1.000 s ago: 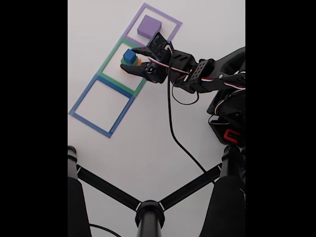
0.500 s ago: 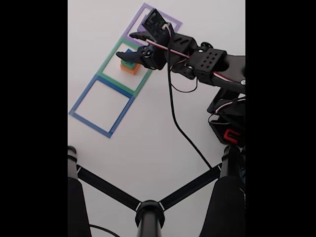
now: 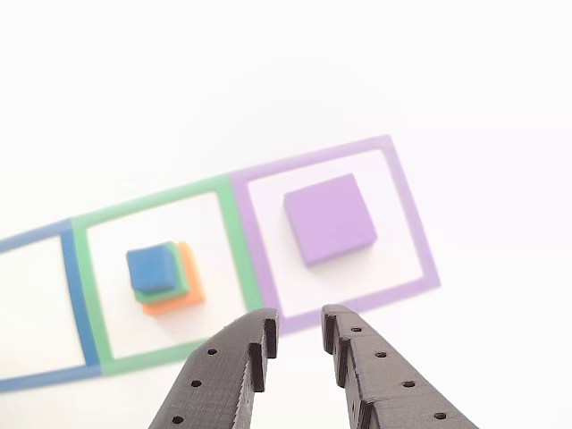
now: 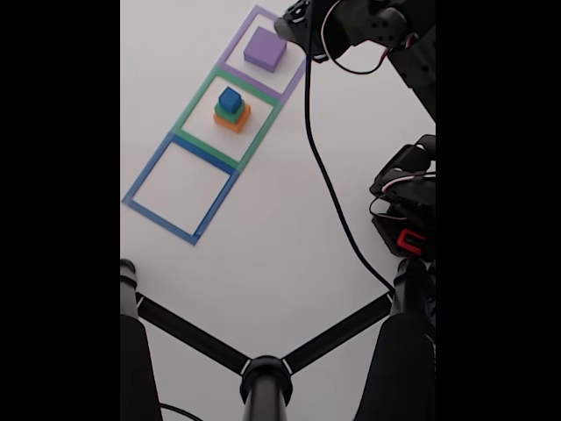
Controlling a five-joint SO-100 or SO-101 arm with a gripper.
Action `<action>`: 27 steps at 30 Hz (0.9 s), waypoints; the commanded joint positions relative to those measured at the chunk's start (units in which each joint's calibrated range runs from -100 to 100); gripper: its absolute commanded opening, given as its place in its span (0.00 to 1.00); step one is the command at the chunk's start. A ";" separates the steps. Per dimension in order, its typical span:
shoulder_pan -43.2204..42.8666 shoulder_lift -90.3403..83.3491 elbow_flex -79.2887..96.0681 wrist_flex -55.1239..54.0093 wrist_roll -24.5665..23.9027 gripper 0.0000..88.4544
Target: Tower of hanoi
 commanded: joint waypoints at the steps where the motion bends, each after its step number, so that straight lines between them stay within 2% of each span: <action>1: 3.26 2.15 -18.28 15.03 0.00 0.01; 3: 4.86 3.84 -24.28 21.02 0.00 0.02; 11: 7.45 4.24 -24.73 21.59 0.00 0.07; 16: 8.75 3.76 -20.46 19.40 0.00 0.18; 19: 9.13 1.35 -11.47 12.44 0.00 0.22; 27: 11.27 -6.58 19.97 -15.97 0.00 0.34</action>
